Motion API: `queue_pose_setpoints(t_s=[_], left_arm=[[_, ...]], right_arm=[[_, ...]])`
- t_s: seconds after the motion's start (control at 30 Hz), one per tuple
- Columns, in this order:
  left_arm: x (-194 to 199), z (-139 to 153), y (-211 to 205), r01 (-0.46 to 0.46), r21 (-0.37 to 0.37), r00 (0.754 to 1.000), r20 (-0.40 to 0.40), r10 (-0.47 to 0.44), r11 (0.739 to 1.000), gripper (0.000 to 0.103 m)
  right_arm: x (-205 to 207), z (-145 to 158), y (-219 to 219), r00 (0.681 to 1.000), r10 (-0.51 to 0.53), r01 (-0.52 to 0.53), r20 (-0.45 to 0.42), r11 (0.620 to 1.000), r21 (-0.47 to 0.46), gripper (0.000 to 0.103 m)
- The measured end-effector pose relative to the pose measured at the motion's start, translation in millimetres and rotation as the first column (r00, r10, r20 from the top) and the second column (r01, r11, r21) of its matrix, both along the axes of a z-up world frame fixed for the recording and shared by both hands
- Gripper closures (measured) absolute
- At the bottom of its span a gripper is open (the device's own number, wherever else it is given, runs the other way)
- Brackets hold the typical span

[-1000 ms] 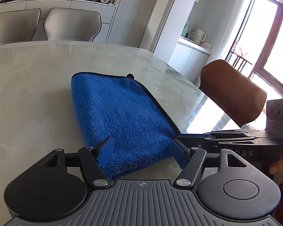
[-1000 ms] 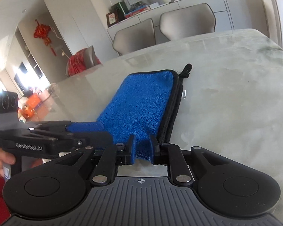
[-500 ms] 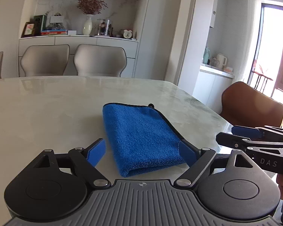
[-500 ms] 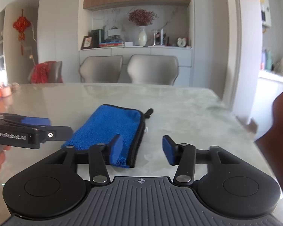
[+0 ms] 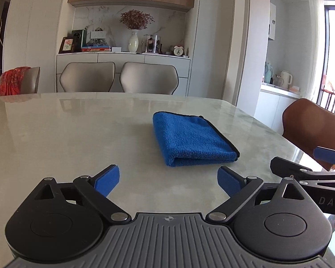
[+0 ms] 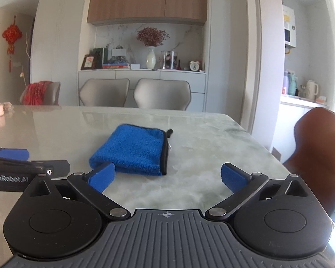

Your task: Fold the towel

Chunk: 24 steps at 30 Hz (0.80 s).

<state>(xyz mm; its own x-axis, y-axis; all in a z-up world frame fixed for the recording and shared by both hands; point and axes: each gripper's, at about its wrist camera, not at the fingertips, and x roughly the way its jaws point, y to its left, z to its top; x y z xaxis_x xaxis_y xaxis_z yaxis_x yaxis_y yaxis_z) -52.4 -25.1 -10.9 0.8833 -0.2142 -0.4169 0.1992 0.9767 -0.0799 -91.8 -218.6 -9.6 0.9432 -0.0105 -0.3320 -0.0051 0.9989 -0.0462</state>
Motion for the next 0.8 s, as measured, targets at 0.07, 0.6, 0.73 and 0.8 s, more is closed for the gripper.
queue_pose_setpoints(t_s=[0.07, 0.6, 0.73, 0.8], left_arm=[[-6, -2, -2, -0.01, 0.025, 1.0, 0.003, 0.01, 1.0, 0.006], [-5, -10, -5, -0.09, 0.069, 0.995, -0.026, 0.092, 0.993, 0.005], [-4, -10, -4, -0.098, 0.07, 0.994, -0.032, 0.101, 0.993, 0.005], [-3, -11, -3, -0.101, 0.066, 0.994, -0.036, 0.103, 0.993, 0.005]], right_arm=[[-5, -4, -2, 1.0, -0.014, 0.014, -0.01, 1.0, 0.016, 0.001], [1, -14, -3, 0.992, -0.073, 0.073, -0.106, 0.997, 0.003, 0.0], [3, -16, -6, 0.987, -0.088, 0.091, -0.131, 0.996, 0.017, 0.0], [3, -17, -8, 0.986, -0.091, 0.096, -0.141, 0.995, 0.031, 0.0]])
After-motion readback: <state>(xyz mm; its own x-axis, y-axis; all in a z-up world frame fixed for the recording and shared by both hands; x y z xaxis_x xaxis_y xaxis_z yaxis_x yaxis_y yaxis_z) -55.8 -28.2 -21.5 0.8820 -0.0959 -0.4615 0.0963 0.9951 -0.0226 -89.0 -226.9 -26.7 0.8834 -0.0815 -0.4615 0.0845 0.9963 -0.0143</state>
